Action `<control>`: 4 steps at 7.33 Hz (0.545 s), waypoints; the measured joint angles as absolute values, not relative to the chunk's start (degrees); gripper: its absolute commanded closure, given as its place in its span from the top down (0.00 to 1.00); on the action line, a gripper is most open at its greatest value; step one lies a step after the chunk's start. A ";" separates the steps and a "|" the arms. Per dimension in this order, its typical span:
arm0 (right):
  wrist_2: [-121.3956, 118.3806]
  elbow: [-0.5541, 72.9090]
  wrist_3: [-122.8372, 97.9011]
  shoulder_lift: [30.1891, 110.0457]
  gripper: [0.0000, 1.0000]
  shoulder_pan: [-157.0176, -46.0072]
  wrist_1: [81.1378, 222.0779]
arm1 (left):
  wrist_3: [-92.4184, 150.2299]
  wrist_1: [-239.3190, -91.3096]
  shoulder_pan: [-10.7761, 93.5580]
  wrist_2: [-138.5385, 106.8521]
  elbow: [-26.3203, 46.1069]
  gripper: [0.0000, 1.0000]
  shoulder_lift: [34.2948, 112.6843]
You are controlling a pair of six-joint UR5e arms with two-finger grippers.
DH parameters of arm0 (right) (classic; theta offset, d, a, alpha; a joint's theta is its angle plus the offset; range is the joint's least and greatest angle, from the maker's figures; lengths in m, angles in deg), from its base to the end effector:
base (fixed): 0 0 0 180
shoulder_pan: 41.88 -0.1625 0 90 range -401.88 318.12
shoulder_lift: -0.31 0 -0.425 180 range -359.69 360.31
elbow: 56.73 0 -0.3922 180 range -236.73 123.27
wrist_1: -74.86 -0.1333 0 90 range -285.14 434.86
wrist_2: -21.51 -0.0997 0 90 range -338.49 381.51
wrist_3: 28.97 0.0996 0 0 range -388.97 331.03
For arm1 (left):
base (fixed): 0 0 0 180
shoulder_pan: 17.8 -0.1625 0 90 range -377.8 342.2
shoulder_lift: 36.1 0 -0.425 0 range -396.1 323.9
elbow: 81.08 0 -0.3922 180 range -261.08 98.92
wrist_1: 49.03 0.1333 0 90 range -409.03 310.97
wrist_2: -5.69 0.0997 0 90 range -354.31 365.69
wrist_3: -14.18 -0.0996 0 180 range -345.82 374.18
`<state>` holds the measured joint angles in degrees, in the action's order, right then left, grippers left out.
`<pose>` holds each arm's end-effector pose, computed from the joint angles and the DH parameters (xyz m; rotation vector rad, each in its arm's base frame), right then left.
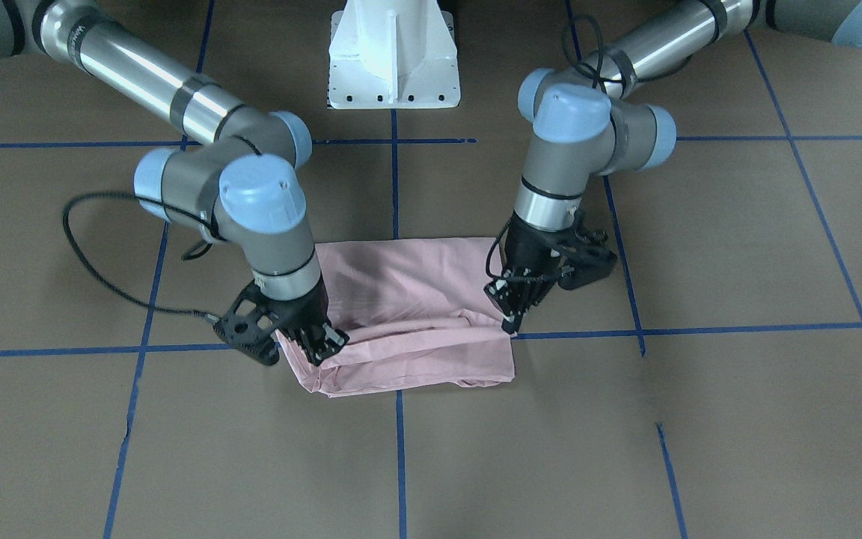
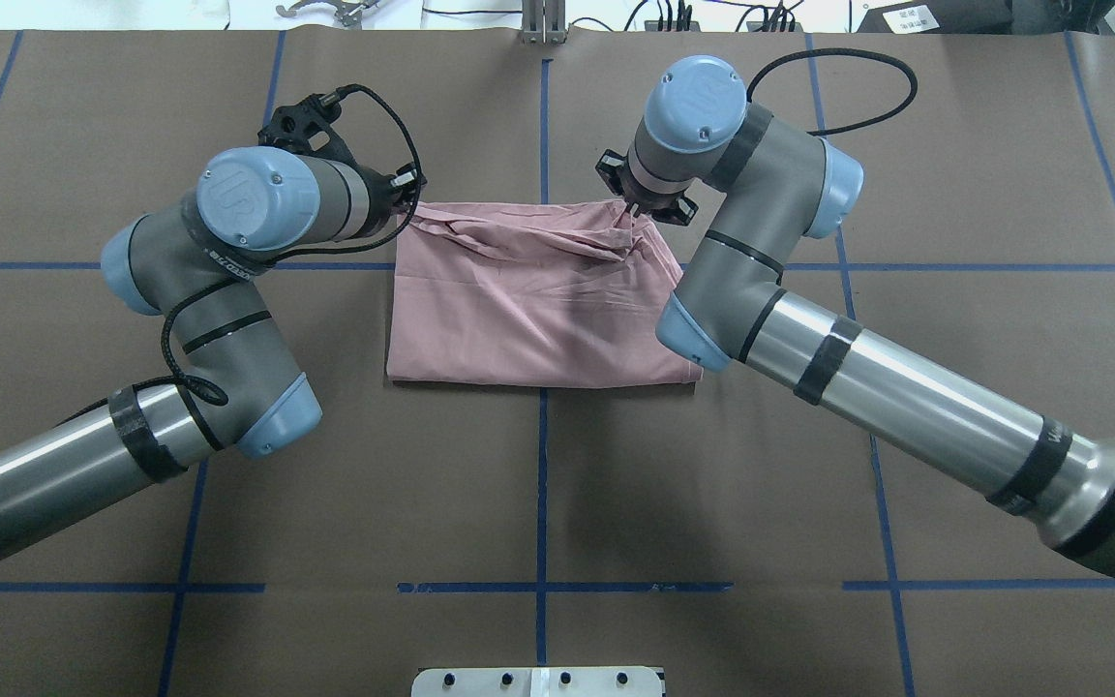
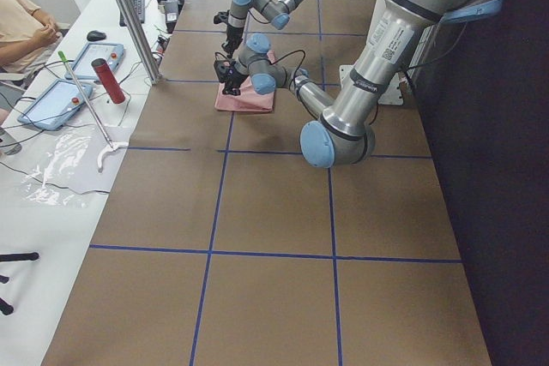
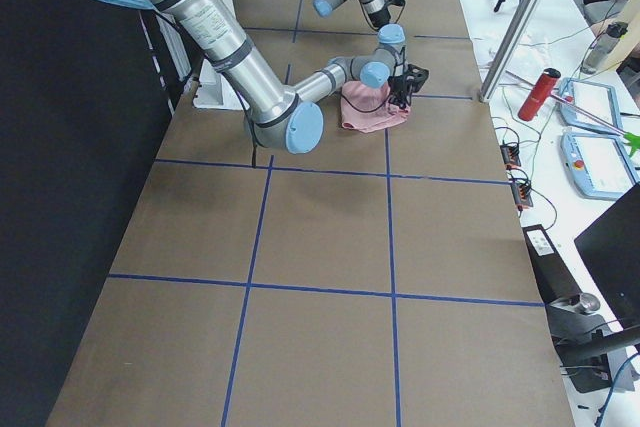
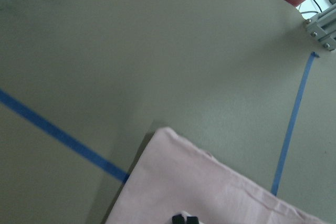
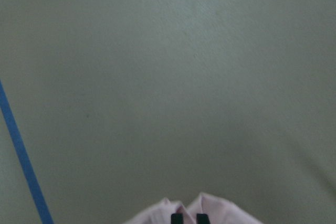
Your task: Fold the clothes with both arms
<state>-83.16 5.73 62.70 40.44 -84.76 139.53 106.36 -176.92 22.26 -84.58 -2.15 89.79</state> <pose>-0.5318 -0.6413 0.2786 0.0666 -0.8738 0.6218 0.4804 -0.5775 0.2992 0.3586 1.0583 -0.6583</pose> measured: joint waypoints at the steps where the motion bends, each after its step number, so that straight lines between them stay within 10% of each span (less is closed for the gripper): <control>1: -85.45 1.91 58.35 38.95 1.00 -87.34 137.03 | 104.02 -182.36 23.71 -84.25 -6.17 1.00 90.04; 4: -92.78 6.76 52.10 44.32 1.00 -93.28 135.77 | 99.46 -185.85 26.88 -85.73 -6.82 1.00 89.54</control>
